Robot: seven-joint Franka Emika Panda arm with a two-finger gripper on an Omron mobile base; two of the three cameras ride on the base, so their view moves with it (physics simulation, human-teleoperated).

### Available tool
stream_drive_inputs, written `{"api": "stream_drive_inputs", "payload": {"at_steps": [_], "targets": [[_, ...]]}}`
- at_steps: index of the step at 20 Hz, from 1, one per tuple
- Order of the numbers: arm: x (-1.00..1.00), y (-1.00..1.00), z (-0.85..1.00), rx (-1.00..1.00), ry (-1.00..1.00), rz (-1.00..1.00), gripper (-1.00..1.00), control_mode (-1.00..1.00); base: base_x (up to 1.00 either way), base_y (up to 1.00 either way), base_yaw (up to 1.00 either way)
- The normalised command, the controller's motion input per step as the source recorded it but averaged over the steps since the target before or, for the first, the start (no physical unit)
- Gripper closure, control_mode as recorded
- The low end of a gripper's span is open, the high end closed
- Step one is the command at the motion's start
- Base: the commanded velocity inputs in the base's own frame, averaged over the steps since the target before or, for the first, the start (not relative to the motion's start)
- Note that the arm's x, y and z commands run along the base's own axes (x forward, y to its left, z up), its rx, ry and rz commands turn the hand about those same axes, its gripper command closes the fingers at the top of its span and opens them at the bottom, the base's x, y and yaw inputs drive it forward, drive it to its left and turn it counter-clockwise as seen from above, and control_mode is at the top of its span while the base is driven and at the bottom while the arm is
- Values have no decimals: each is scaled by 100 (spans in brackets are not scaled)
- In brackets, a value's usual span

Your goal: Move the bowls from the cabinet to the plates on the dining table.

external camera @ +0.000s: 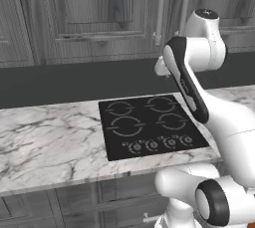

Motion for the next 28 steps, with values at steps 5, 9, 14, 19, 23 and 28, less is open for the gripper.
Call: {"api": "stream_drive_inputs", "payload": {"at_steps": [5, 9, 14, 19, 23, 28], "targets": [[-12, -1, 26, -2, -14, 0, -100, -100, 0, 0, 0], [-14, -5, 28, -2, -16, 0, -100, -100, 0, 0, 0], [-12, -11, 32, -1, -13, 0, -100, -100, 0, 0, 0], [-3, -9, 40, 0, -9, 0, -100, -100, 0, 0, 0], [0, -2, 42, -3, -7, 0, -100, -100, 0, 0, 0], [0, -2, 49, -4, -4, 0, -100, -100, 0, 0, 0]]}}
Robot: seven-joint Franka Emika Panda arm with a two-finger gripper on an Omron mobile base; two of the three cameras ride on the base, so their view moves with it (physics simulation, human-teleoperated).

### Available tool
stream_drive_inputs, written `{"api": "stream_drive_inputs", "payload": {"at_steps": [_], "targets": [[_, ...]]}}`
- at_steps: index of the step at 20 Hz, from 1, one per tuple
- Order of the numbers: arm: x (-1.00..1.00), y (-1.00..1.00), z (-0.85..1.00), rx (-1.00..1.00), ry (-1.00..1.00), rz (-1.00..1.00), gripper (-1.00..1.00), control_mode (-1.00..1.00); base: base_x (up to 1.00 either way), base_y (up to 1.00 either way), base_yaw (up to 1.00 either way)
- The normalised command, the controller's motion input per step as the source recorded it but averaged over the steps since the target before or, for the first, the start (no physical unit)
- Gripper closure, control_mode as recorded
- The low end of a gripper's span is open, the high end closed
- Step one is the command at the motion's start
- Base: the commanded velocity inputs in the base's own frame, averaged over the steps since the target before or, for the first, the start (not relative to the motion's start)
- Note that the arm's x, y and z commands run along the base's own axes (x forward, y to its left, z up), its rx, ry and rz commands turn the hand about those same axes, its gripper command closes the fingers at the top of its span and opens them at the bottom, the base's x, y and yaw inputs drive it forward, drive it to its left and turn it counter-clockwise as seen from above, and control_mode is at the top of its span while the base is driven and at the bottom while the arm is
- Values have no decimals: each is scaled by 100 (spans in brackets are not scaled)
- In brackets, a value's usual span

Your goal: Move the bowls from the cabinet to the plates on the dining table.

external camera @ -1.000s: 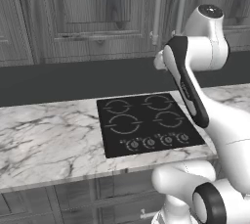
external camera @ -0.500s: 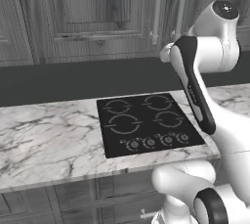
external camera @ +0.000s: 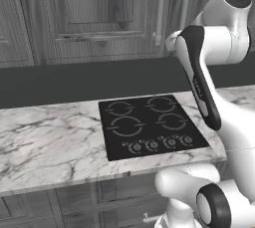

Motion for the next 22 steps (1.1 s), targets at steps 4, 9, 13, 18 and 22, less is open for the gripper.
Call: {"api": "stream_drive_inputs", "payload": {"at_steps": [4, 9, 13, 18, 22], "targets": [[0, -8, 42, -4, -2, -1, -100, -100, 0, 0, 0], [13, -5, 29, -3, 0, -1, -100, -100, 0, 0, 0], [22, 0, 14, -1, 0, 0, -100, -100, 0, 0, 0], [24, -1, 1, 0, 0, 0, -100, -100, 0, 0, 0], [30, -2, 0, 0, -1, 0, -100, -100, 0, 0, 0]]}}
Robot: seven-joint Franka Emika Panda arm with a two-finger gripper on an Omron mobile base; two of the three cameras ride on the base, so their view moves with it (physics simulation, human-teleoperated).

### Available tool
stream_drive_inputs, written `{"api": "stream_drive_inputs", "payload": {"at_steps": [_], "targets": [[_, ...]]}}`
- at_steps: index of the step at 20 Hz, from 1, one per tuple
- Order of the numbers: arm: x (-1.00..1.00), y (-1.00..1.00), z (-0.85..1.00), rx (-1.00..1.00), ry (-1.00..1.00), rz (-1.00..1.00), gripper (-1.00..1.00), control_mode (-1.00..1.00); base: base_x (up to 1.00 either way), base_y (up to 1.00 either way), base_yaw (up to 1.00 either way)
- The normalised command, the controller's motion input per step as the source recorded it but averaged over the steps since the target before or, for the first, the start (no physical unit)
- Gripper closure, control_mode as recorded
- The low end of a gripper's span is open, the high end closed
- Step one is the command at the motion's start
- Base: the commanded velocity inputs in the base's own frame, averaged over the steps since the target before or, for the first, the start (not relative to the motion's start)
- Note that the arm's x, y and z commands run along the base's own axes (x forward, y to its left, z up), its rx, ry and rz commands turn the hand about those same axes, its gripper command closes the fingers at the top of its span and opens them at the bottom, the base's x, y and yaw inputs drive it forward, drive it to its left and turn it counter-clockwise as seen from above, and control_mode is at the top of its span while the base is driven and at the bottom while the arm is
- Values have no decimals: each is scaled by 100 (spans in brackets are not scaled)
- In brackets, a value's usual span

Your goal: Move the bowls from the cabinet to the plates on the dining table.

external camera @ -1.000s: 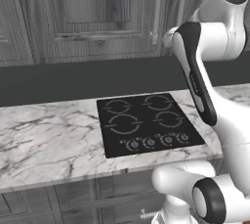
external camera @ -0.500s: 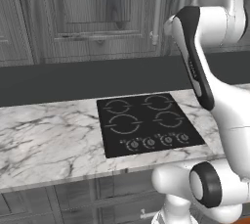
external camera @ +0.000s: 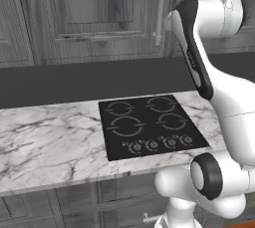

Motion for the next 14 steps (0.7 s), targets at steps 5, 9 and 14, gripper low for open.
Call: {"api": "stream_drive_inputs", "payload": {"at_steps": [5, 9, 14], "targets": [[29, -7, 0, 0, 0, 4, -100, -100, 0, 0, 0], [22, -16, 0, 0, 0, 1, -100, -100, 0, 0, 0], [22, -15, 0, 0, 0, 0, -100, -100, 0, 0, 0]]}}
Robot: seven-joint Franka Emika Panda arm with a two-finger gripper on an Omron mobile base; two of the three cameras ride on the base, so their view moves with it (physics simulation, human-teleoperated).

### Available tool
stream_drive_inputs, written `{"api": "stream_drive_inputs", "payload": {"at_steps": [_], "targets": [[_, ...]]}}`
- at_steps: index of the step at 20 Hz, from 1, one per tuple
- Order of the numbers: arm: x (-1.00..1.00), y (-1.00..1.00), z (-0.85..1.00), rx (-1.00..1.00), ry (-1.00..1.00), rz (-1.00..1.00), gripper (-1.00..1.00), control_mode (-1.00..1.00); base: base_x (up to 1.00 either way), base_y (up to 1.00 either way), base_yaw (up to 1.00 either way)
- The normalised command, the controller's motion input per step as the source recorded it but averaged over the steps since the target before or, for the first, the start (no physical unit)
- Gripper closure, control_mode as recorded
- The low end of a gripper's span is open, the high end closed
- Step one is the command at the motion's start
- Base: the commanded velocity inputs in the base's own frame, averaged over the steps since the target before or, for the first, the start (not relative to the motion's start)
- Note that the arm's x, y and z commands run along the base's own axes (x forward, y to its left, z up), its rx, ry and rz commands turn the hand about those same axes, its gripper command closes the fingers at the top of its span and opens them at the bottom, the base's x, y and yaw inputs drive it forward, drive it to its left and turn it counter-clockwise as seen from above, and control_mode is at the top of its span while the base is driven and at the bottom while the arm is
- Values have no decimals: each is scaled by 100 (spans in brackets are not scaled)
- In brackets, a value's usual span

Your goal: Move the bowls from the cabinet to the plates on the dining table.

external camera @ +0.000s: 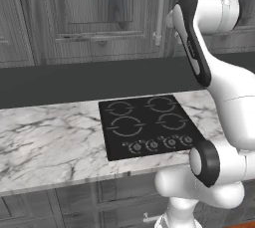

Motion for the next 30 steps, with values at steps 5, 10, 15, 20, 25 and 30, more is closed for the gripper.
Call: {"api": "stream_drive_inputs", "payload": {"at_steps": [5, 10, 15, 20, 25, 30], "targets": [[24, -2, 0, 0, -2, 0, -100, -100, 0, 0, 0], [28, 0, -3, 2, -3, 0, -100, -100, 0, 0, 0], [27, 0, -1, 3, -3, 0, -100, -100, 0, 0, 0], [23, 0, -2, 4, -3, 0, -100, -100, 0, 0, 0], [19, 0, -4, 3, -5, 0, 100, -100, 0, 0, 0], [16, 0, -7, 3, -6, 0, 100, -100, 0, 0, 0]]}}
